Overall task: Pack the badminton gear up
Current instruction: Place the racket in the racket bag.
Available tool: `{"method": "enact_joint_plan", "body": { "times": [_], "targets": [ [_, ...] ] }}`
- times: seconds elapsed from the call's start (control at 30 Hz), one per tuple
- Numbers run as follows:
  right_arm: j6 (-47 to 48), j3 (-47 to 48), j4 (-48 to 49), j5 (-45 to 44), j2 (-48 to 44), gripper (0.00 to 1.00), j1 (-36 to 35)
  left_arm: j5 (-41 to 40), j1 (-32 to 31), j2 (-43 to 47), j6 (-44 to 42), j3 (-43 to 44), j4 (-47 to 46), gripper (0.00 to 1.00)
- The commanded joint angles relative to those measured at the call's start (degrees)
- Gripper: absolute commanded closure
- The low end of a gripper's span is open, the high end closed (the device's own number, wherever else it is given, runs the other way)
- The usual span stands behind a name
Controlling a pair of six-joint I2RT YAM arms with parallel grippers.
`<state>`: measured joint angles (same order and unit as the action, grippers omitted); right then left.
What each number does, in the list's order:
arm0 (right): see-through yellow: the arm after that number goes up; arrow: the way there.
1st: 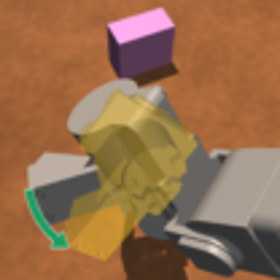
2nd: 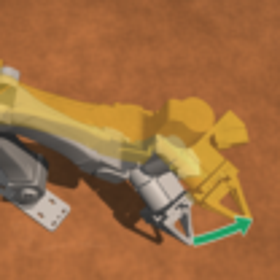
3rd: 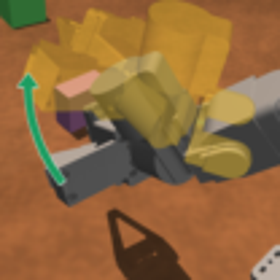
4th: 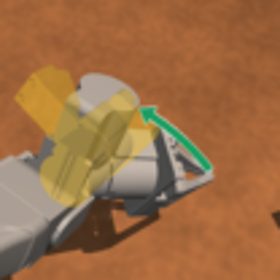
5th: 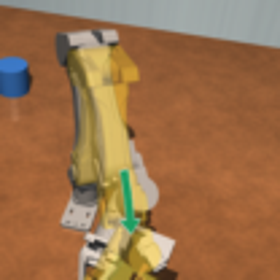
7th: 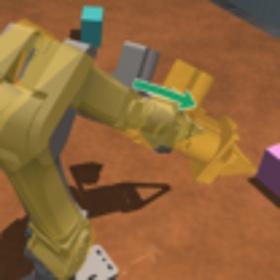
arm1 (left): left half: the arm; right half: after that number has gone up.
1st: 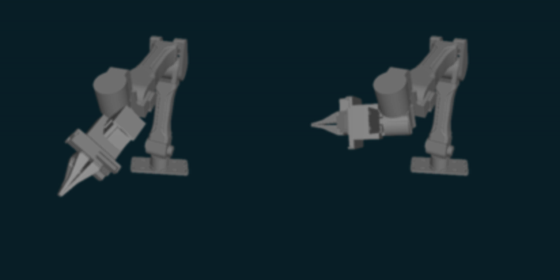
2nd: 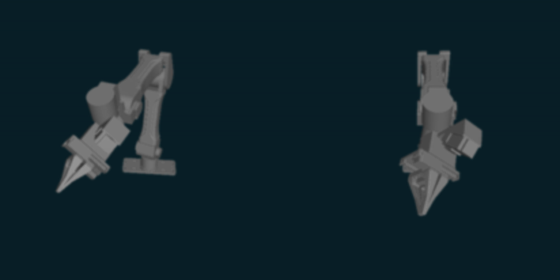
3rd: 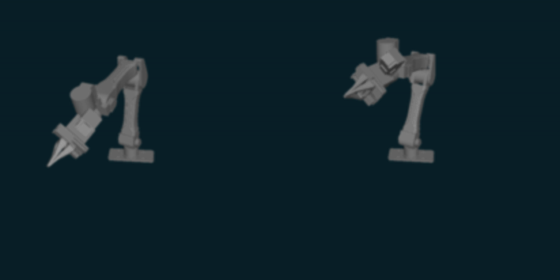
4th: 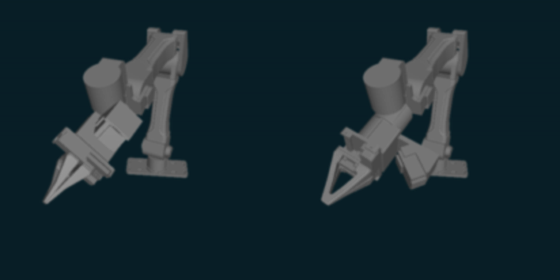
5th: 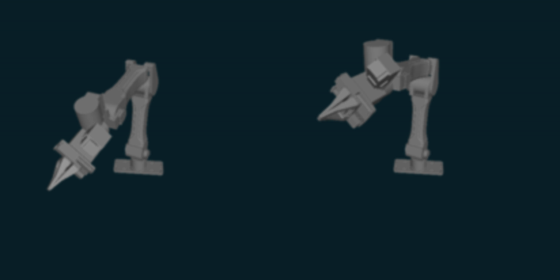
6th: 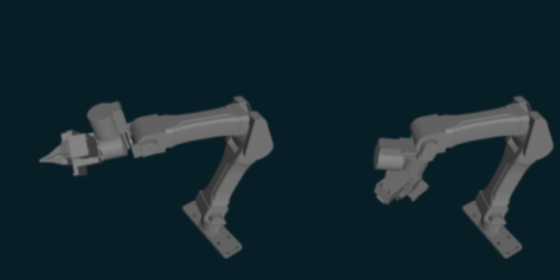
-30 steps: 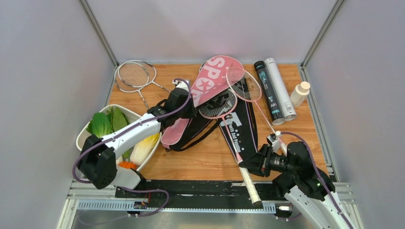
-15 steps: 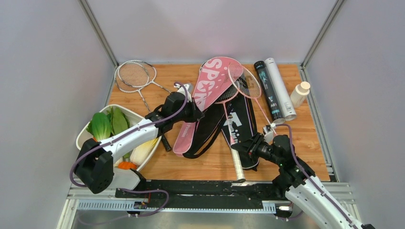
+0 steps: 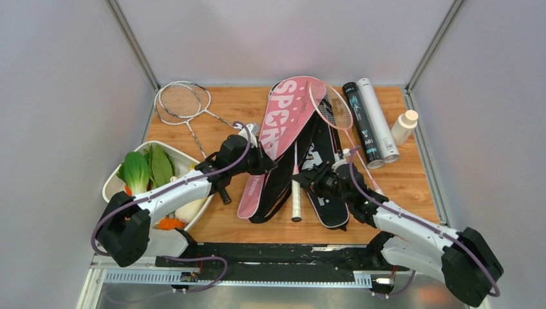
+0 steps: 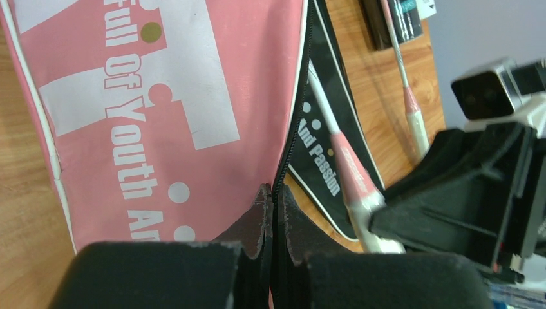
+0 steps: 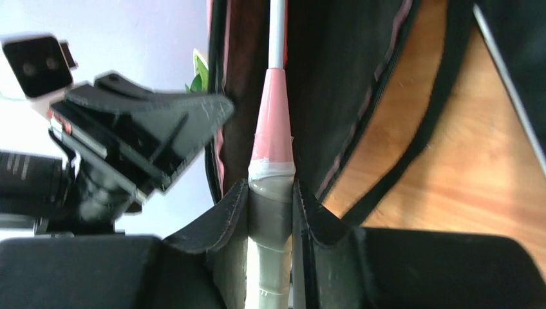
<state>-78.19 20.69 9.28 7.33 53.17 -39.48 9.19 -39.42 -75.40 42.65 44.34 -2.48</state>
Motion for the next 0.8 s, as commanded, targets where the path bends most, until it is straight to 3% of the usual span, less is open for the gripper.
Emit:
{"method": "enact_joint_plan", "body": {
  "times": [0.0, 0.37, 0.5, 0.77],
  "targets": [
    [4.91, 8.08, 11.87, -10.12, 8.48, 1.00, -2.50, 4.67, -1.10, 5.08, 2.74, -2.01, -2.89, 1.00],
    [3.47, 13.09, 19.09, -12.53, 25.38, 0.96, -3.03, 5.02, -0.95, 8.91, 1.24, -4.81, -0.93, 1.00],
    [3.02, 15.25, 17.47, -10.78, 27.51, 0.78, -2.83, 6.51, -0.92, 10.57, 1.10, -6.22, -2.69, 1.00],
    [2.91, 23.25, 8.48, -8.72, 31.54, 0.57, -2.02, 5.39, -0.92, 12.77, -0.46, -7.50, -1.86, 1.00]
  ]
}}
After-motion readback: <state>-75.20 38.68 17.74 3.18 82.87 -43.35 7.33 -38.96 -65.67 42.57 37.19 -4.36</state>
